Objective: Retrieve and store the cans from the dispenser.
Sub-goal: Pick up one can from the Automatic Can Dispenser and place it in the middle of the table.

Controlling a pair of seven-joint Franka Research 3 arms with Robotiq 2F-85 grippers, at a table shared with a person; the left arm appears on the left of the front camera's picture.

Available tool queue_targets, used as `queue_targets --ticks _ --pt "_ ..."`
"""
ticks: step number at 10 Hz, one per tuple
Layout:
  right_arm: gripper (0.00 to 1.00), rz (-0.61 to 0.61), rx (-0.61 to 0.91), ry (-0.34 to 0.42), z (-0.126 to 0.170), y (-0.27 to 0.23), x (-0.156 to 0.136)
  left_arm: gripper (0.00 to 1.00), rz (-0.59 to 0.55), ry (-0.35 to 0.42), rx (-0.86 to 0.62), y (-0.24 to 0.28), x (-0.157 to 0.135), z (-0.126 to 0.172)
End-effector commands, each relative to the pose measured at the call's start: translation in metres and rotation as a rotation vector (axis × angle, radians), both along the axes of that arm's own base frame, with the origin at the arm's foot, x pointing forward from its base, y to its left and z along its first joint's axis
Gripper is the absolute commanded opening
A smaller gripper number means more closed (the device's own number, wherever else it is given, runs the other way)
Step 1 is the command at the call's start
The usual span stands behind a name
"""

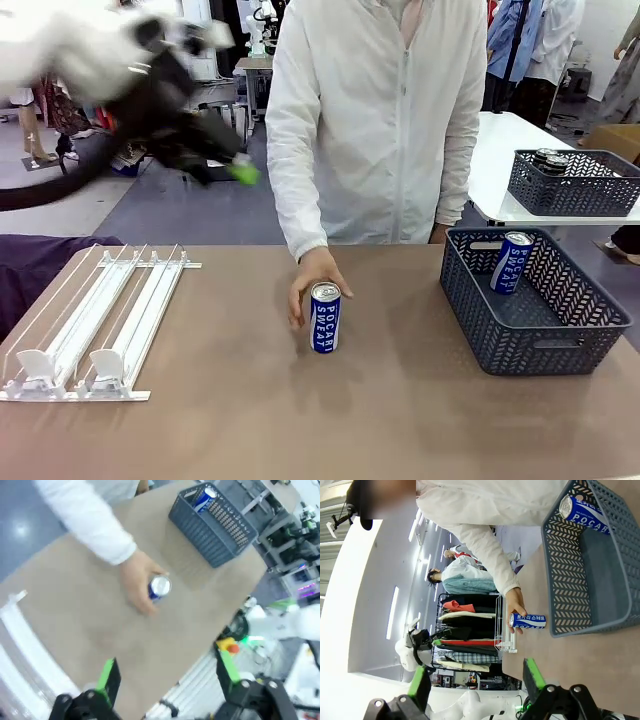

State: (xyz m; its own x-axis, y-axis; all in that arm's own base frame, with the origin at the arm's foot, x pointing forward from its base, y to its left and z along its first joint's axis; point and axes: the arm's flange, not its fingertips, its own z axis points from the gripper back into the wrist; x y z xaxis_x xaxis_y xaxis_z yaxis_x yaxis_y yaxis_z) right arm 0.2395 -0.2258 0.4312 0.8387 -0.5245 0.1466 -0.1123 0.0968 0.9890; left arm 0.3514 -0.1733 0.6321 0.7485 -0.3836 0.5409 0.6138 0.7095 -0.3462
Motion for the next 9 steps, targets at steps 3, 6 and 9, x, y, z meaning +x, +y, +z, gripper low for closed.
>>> queue_targets --ticks 3,6,9 --pt "1.00 -0.001 -0.002 -0.028 0.002 -0.001 0.001 1.00 0.068 0.099 -0.413 0.211 -0.057 -0.033" --pt "1.00 -0.001 -0.002 -0.028 0.002 -0.001 0.001 1.00 0.249 0.108 -0.784 0.320 -0.098 -0.116" --pt "1.00 -0.001 -0.002 -0.028 0.002 -0.001 0.001 1.00 0.265 0.135 -0.768 0.335 -0.113 -0.123"
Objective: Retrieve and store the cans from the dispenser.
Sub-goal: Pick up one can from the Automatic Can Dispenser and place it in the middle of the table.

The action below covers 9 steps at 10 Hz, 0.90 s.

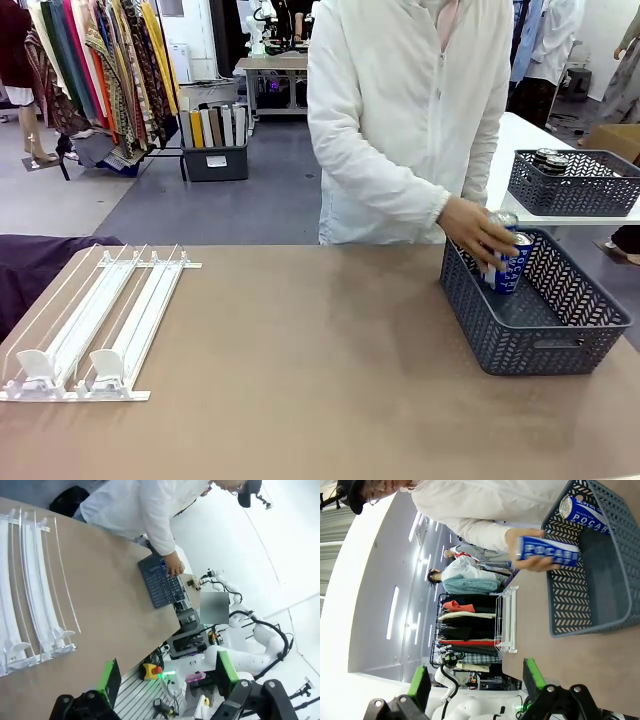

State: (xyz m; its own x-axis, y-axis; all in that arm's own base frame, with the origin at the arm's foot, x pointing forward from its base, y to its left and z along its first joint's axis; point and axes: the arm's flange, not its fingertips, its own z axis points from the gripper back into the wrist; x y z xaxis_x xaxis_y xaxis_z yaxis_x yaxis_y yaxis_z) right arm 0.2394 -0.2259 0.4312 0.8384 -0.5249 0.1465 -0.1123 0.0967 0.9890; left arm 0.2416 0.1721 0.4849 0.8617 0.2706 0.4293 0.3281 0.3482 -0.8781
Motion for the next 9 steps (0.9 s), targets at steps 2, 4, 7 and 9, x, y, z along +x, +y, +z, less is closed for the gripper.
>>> queue_targets --ticks 2,4,7,9 --pt "1.00 0.000 -0.002 -0.028 0.0022 -0.0004 0.0012 1.00 -0.009 -0.054 0.018 -0.0100 -0.0033 0.0243" --pt "1.00 0.000 -0.002 -0.028 0.0022 -0.0004 0.0012 1.00 -0.009 -0.054 0.018 -0.0100 -0.0033 0.0243" --pt "1.00 0.000 -0.002 -0.028 0.0022 -0.0004 0.0012 1.00 -0.009 -0.054 0.018 -0.0100 -0.0033 0.0243" --pt "1.00 0.000 -0.002 -0.028 0.0022 -0.0004 0.0012 1.00 -0.009 -0.054 0.018 -0.0100 -0.0033 0.0243"
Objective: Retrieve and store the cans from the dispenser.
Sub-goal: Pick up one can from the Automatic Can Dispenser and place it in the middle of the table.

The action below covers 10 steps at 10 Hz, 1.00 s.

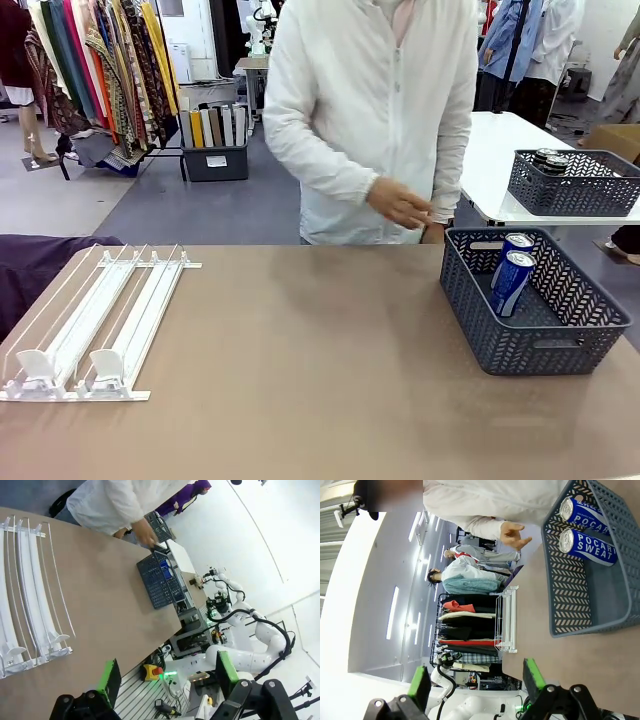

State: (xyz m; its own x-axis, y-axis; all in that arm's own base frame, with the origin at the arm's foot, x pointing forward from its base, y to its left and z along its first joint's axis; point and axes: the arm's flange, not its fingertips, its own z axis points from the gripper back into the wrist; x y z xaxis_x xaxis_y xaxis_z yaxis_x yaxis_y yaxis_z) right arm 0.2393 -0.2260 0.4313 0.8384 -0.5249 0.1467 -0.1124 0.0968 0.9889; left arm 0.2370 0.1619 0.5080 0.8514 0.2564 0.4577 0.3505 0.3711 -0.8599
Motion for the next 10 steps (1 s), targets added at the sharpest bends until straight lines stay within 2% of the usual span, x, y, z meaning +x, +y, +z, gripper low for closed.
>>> queue_targets --ticks 1,10 --pt "1.00 0.000 -0.002 -0.028 0.0021 -0.0004 0.0013 1.00 -0.007 -0.029 -0.010 0.0001 0.0014 0.0012" --pt "1.00 0.000 -0.002 -0.028 0.0021 -0.0004 0.0013 1.00 -0.007 -0.029 -0.010 0.0001 0.0014 0.0012"
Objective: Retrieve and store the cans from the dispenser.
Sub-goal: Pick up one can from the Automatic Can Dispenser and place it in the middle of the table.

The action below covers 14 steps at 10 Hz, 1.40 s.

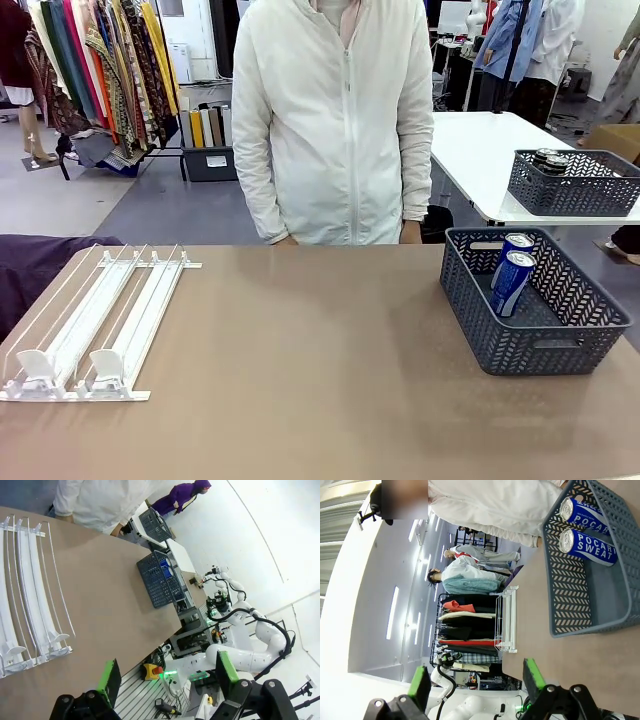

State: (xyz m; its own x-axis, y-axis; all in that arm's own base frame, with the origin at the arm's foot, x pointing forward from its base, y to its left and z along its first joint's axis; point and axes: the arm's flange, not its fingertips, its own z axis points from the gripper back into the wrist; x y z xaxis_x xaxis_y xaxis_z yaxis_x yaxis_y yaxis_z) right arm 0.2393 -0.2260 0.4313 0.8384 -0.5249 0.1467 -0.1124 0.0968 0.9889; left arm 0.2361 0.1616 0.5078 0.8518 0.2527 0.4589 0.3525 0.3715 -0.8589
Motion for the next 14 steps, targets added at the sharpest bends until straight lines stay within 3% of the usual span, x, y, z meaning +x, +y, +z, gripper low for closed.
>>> queue_targets --ticks 1,14 --pt "1.00 0.000 -0.002 -0.028 0.0021 -0.0004 0.0013 1.00 -0.004 -0.028 -0.012 0.0005 0.0022 0.0014" --pt "1.00 0.000 -0.002 -0.028 0.0021 -0.0004 0.0013 1.00 -0.004 -0.028 -0.012 0.0005 0.0022 0.0014"
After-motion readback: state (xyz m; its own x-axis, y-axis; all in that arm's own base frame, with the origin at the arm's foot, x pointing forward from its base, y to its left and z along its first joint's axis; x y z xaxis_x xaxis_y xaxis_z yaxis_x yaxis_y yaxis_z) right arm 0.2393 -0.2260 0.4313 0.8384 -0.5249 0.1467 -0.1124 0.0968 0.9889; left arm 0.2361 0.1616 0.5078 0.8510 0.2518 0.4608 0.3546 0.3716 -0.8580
